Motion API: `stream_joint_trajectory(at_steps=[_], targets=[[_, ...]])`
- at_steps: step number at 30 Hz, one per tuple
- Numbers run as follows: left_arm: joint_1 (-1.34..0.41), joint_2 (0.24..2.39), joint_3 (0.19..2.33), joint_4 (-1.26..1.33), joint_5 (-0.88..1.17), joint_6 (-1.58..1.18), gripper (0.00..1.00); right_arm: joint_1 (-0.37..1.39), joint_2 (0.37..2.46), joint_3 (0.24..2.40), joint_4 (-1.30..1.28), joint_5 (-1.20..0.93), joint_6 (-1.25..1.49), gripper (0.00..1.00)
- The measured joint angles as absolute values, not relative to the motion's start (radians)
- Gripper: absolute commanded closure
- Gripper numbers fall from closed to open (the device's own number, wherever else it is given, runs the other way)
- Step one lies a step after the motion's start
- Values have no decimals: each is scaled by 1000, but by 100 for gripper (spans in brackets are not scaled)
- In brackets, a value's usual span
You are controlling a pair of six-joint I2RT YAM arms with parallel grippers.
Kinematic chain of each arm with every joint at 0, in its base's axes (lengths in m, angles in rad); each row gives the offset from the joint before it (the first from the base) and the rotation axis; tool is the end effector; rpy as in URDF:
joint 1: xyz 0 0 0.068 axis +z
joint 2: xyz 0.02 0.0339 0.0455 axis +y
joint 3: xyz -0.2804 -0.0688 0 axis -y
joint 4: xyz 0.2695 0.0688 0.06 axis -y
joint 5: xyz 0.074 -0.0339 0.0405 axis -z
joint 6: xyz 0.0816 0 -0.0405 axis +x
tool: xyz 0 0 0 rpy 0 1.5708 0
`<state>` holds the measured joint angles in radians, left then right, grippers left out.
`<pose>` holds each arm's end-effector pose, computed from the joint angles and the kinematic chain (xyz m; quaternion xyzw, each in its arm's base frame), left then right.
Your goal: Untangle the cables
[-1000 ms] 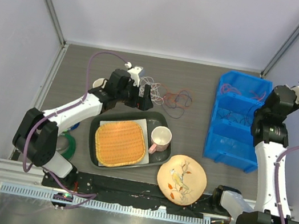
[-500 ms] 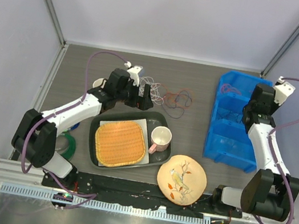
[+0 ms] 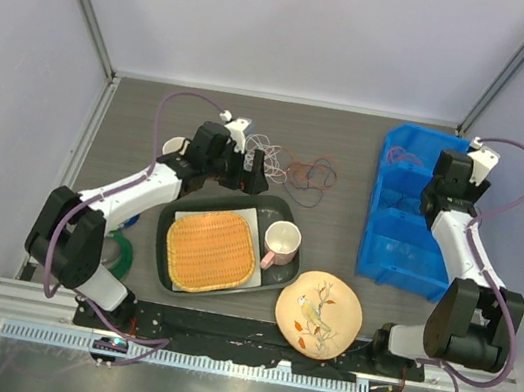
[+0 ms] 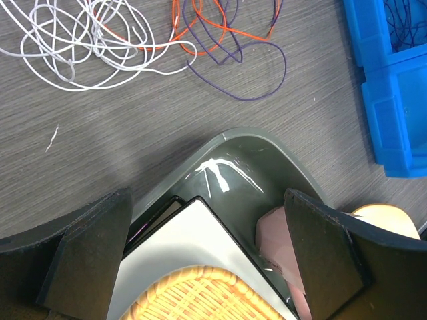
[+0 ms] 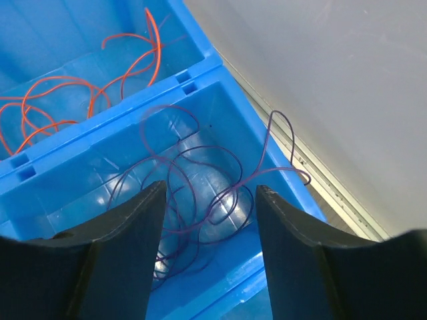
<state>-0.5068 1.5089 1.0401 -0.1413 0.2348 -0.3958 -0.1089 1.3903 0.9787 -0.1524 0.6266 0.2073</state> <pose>0.3369 -0.2088 0.2373 0.1029 0.8764 -0.2936 0.3677 0.3517 -0.0866 0.2616 0.2780 0.7995 -0.2471 0.4716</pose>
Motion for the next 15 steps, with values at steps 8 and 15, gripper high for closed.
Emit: stream_joint_trajectory(at_steps=[8,15], targets=[[-507,1532,1072,-183,224,-392,0,-142,1370,1016,-204,616,265,16],[-507,1529,1097,-240,204,-391,0,-214,1421,1023,-219,580,391,12]])
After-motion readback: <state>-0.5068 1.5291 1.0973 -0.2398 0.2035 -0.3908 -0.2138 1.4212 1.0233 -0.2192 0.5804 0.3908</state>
